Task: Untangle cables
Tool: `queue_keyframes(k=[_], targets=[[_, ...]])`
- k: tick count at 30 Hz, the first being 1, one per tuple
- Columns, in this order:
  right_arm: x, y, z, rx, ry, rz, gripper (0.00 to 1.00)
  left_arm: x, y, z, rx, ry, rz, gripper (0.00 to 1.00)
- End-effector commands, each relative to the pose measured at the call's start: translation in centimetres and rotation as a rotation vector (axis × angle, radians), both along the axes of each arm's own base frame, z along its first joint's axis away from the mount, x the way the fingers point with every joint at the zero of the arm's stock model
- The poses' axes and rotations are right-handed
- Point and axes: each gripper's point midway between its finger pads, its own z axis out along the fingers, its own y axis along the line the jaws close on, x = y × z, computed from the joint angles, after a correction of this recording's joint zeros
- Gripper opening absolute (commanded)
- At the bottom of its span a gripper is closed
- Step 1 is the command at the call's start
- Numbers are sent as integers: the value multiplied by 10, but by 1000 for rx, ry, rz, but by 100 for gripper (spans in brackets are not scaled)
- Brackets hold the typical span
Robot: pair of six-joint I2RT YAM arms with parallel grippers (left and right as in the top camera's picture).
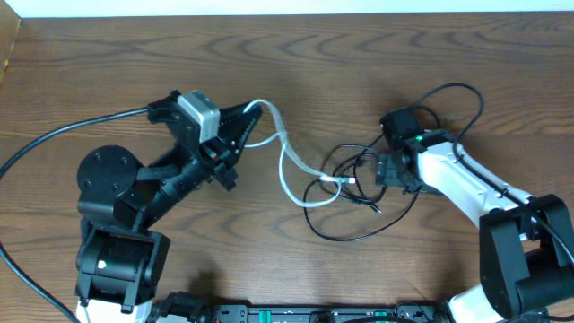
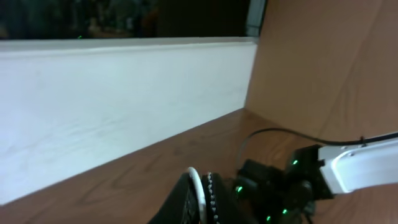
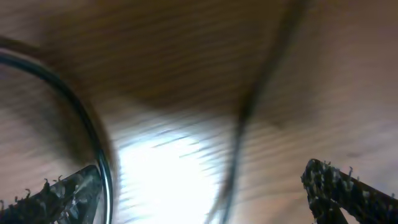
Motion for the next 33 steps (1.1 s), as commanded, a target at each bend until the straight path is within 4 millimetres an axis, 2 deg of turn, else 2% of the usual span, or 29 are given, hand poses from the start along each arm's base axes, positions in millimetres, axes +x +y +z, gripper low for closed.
queue_keyframes(k=[1,4,12,13,14,15,17,18,19,23,26,30,33], targets=[[6,-35,8,-90,-46,-150,99,0,12,16,-12,-25,40,7],[5,-41,6,-63,-31,-175,99,4,20,15,-18,-17,68,8],[14,-21,1,55,-23,-66,99,5,24,15,-23,-9,78,8],[18,-8,0,117,-21,3,99,5,24,15,-27,-5,76,8],[23,13,0,214,-22,127,99,4,23,15,-27,-5,68,7],[28,42,3,350,-34,305,99,3,21,15,-27,-5,57,8],[23,94,18,591,-72,593,99,2,21,15,-26,-5,51,8],[19,109,25,665,-84,676,99,3,21,14,-27,-4,51,8],[15,118,28,706,-86,711,99,3,20,14,-27,-3,51,8],[3,129,28,722,-58,775,99,3,20,14,-27,-2,51,8],[-6,149,30,731,-59,882,99,3,20,14,-36,5,51,8],[-11,182,38,764,-105,992,99,3,20,17,-57,10,51,8],[-5,194,39,739,-138,986,99,3,20,17,-60,14,51,8]])
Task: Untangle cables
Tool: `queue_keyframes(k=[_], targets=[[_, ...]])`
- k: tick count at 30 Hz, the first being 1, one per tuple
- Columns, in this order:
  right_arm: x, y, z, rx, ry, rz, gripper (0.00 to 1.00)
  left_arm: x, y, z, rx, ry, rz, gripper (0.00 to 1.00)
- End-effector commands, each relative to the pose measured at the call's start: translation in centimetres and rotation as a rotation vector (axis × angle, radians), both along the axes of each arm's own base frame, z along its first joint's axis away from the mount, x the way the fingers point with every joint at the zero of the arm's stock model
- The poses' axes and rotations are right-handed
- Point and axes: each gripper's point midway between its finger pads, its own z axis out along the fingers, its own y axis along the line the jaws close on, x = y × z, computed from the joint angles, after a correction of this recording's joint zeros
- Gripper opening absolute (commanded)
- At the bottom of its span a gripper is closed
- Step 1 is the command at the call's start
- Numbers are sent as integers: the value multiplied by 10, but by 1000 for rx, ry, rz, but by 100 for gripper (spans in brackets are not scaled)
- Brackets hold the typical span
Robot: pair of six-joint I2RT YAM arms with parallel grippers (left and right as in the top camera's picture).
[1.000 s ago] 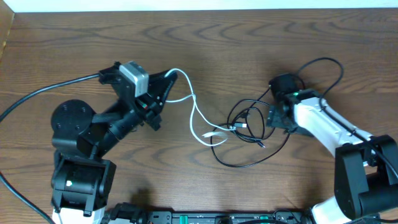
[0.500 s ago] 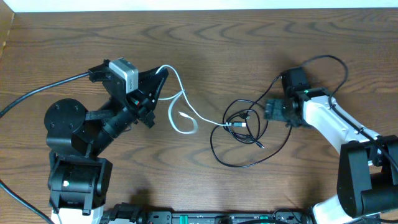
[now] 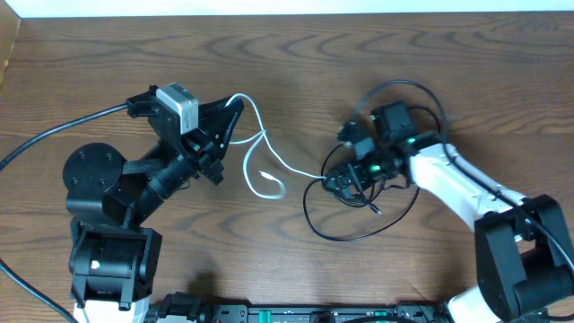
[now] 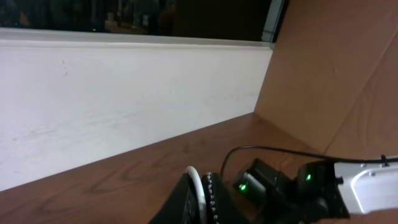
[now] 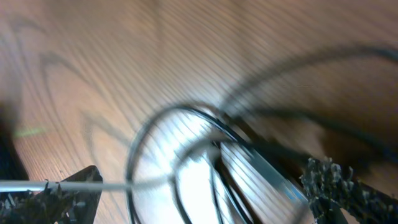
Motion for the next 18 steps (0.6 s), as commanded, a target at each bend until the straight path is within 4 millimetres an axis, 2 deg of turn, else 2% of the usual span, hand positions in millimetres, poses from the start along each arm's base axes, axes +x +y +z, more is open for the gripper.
queue_keyframes(k=[1,7,14,18], targets=[[0,20,6,24,-25,19,99,-6,0,18,-21,-28,-7,8],[5,44,15,61,-106,53,99,-8,-2,18,-24,-26,-28,8],[18,57,28,121,-191,68,99,-9,-3,18,-24,-25,-33,7],[18,67,39,189,-210,98,99,-9,-3,16,-23,-19,-33,8]])
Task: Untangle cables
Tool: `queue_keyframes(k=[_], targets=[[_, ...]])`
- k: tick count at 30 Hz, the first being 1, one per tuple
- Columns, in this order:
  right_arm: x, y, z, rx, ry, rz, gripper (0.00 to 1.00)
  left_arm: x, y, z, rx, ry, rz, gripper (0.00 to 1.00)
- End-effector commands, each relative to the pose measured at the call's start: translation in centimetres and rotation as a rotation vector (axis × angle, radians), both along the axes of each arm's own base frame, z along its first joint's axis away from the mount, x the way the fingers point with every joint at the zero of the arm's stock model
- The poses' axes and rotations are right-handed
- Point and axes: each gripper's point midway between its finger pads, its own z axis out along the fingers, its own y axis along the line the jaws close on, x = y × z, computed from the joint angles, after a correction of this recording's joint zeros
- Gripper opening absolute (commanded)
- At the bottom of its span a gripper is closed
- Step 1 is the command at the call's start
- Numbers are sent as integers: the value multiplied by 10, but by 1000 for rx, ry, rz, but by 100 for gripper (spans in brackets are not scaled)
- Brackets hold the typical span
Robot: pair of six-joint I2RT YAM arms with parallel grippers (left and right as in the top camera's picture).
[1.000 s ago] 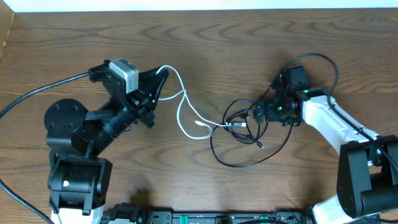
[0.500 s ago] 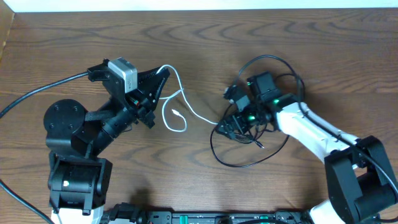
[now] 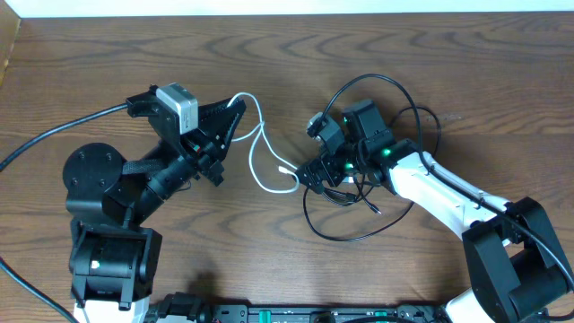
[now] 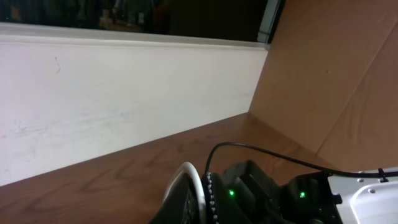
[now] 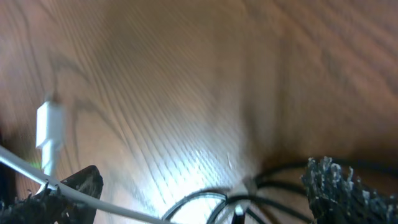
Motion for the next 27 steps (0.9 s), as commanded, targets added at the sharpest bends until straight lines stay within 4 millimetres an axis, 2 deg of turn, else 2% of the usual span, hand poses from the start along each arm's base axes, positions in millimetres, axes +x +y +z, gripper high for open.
queue_keyframes(k=[1,9,17,27], targets=[[-2,12,13,71,-4,40,99,-7,-1,16,-7,-32,-16,8],[6,33,46,232,-52,78,99,-7,-1,4,-3,24,-16,8],[5,49,77,378,-66,123,99,-12,-6,4,-4,26,-61,8],[13,55,99,461,-77,100,97,-19,-12,4,-6,30,-113,8]])
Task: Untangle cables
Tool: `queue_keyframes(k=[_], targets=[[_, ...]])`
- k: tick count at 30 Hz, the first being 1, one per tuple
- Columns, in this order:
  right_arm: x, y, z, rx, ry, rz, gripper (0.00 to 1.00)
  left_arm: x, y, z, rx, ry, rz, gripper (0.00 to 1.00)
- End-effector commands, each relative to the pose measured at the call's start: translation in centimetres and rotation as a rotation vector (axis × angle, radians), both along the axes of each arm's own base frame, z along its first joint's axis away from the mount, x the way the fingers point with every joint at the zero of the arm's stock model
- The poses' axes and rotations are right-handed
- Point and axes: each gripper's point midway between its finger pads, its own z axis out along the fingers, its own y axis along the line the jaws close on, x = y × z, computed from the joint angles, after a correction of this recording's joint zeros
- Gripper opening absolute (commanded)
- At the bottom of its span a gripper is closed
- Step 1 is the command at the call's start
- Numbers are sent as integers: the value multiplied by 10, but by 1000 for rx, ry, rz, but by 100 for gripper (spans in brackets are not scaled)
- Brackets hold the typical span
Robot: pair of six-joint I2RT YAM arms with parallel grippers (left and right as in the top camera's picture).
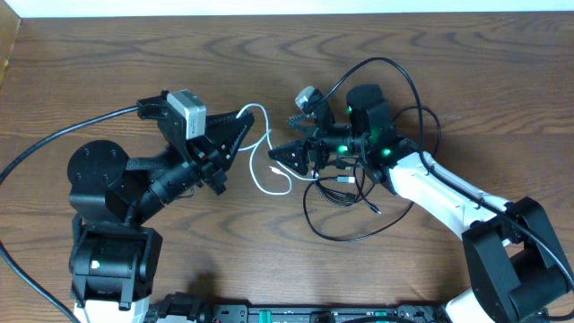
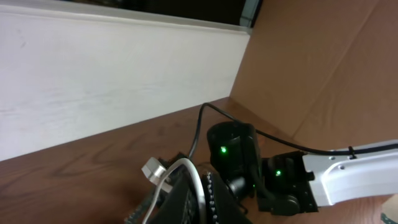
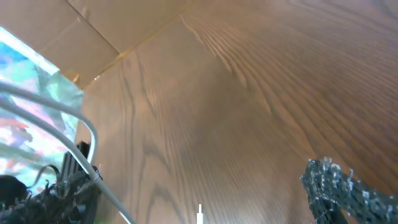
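A white cable [image 1: 260, 109] arches out of my left gripper [image 1: 239, 126], which is shut on it, then loops down onto the wooden table [image 1: 296, 54]. In the left wrist view the white cable [image 2: 198, 184] lies pinched between the fingers of the left gripper [image 2: 202, 194]. My right gripper [image 1: 285, 154] stands open just right of that loop, pointing left. Its fingers [image 3: 348, 193] are wide apart over bare wood, with a pale cable [image 3: 81, 165] passing the left one. The coiled black cable [image 1: 341, 236] lies under and over the right arm.
A thick black lead [image 1: 72, 130] runs off the left arm toward the table's left edge. A white wall [image 2: 93, 81] borders the far side, and brown cardboard [image 2: 323, 62] stands beyond the right arm.
My right gripper was low over the edge of the black coil by the white cable's end. It is now up and to the left, still open. My left gripper shifted slightly right, still gripping.
My left gripper held the white cable, which ran into the black coil, with the right gripper at the coil. Later the left gripper was further left and the white cable drawn that way. The right gripper stood further left each time, and the white loop now lies beside the coil.
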Motion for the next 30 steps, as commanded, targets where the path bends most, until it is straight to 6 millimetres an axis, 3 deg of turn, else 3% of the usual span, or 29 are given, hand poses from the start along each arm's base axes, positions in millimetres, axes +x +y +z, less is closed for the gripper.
queue_keyframes(k=[1,6,12,17,18,20,26,30], targets=[[-5,6,11,45,34,32,91,-7,-1,17,-9,-39,-22,8],[-11,10,16,68,37,63,76,-7,-1,17,-9,-40,-21,7],[-30,23,25,104,40,149,50,-7,-1,17,-9,-40,-21,8],[-45,27,40,163,36,237,39,-7,-1,17,-9,-40,-21,8],[-45,27,39,162,43,234,34,-7,-1,17,-9,-40,-21,8],[-45,27,39,163,54,232,4,-7,-1,17,-9,-39,-21,8],[-46,25,28,130,110,219,1,-7,-1,17,-9,-38,-21,8],[-32,14,7,12,171,59,1,-7,-1,12,-7,-13,-21,8]])
